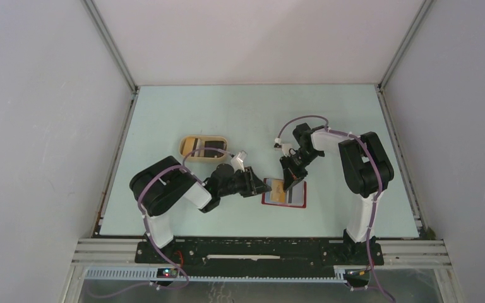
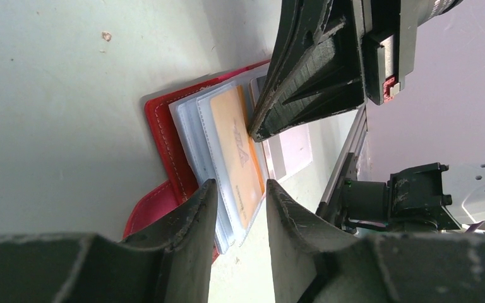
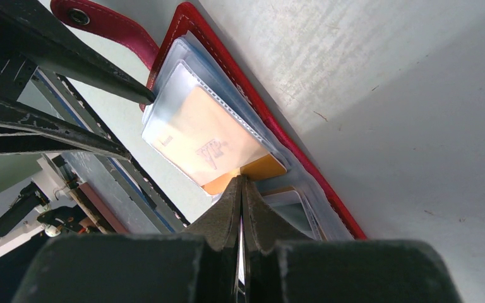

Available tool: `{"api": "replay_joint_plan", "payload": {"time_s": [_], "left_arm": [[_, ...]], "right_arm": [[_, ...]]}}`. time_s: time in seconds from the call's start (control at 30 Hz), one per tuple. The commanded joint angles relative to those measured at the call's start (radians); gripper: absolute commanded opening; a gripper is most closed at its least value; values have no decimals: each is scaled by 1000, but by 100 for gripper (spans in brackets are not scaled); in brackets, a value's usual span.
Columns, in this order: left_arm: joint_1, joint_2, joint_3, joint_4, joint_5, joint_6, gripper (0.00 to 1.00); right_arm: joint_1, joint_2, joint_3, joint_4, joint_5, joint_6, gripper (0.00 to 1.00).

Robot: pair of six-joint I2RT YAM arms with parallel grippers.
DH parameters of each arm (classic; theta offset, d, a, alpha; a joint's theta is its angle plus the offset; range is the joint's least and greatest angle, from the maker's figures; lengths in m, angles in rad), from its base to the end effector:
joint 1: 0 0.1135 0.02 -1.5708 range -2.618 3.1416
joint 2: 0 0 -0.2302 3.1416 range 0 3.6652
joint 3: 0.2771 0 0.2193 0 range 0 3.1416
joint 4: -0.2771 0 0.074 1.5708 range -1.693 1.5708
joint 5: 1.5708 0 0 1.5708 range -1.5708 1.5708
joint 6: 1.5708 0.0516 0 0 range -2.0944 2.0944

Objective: Put the credit cards into the card holder
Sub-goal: Insert the credit card into the card holder.

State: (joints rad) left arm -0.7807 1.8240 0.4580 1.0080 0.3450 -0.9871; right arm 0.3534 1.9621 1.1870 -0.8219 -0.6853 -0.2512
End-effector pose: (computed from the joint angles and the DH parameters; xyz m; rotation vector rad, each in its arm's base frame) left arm 0.1966 -0.2194 0.0991 0.0379 2.2232 -1.4277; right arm 0.2678 0.1336 0.1076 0.8517 -2.7768 -1.0328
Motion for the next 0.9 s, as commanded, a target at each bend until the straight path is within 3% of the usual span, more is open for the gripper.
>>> {"api": "replay_joint_plan", "payload": {"time_s": [0.0, 0.67, 0.87], "left_arm": [[-5, 13, 18, 34, 8, 4, 39], [-35, 22, 55, 61, 42, -7, 34], [-44, 43, 73, 96, 69, -22, 33]], "right_arm": [[-7, 29, 13, 11, 87, -18, 7], [-9, 23, 13, 10, 83, -20, 7], [-33, 0, 13, 6, 14, -30, 8]]}}
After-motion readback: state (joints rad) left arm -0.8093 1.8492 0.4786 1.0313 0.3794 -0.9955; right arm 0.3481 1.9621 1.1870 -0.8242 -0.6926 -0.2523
